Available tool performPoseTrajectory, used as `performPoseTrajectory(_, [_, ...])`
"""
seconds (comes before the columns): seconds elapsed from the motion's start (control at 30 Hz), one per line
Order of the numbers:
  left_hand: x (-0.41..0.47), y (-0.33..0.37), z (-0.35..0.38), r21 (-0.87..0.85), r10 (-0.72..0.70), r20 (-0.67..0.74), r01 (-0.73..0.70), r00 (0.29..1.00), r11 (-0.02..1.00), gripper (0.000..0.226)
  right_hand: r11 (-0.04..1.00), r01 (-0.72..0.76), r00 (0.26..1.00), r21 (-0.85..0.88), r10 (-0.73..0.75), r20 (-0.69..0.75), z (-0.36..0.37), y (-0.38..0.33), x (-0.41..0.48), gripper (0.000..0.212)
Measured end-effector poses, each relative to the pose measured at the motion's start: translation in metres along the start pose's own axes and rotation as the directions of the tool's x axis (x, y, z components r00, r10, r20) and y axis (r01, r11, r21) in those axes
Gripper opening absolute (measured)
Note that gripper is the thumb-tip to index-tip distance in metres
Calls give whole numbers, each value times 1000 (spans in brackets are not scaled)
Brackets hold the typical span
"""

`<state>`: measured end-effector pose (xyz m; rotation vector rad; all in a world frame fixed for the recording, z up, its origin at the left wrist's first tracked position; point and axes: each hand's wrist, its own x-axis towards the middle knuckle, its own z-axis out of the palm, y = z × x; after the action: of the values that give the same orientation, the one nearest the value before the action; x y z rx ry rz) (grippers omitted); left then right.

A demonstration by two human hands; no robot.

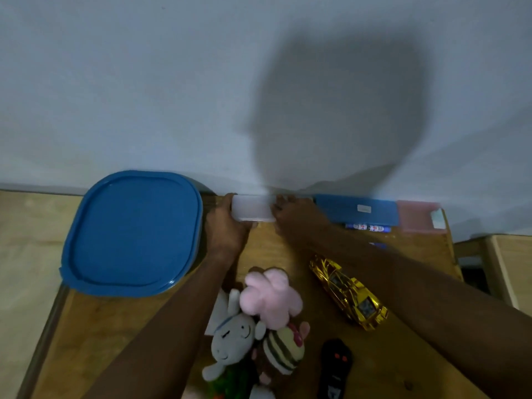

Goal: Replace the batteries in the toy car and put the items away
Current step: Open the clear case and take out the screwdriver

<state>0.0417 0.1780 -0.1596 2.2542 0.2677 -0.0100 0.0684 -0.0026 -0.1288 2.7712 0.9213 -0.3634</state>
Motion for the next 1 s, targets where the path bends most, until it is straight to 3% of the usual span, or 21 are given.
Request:
performPoseTrajectory(0.2, [5, -7, 0, -92, -63, 63, 69, 996, 993, 68, 999, 21, 999, 31, -23, 40, -17, 6, 6, 33])
performPoseTrajectory(0.43, [7, -3, -2, -116, -76, 99, 88, 992, 989, 62, 999, 36, 997, 12, -36, 71, -23, 9, 9, 31])
performPoseTrajectory(0.6, [4, -4, -1, -108, -73, 84, 82, 994, 991, 62, 991, -14, 998, 131, 6, 56, -33, 18, 10, 30])
performPoseTrajectory(0.73, [-6, 6, -5, -82, -69, 39, 72, 997, 994, 68, 889, -43, 997, 456, 70, -42, -31, 34, 9, 45])
performPoseTrajectory(0.87, [-24, 12, -3, -1, 28, -19, -28, 999, 1000, 64, 871, -68, 978, 487, 156, -142, -17, 36, -2, 35])
performPoseTrajectory(0.93, [-27, 7, 0, 127, 103, 9, -103, 995, 986, 51, 902, -119, 899, 415, 275, -340, -12, 30, -8, 23])
performPoseTrajectory(1.0, [-26, 4, 2, 205, 114, 50, -122, 992, 971, 35, 913, -229, 775, 337, 380, -505, -10, 23, -13, 13])
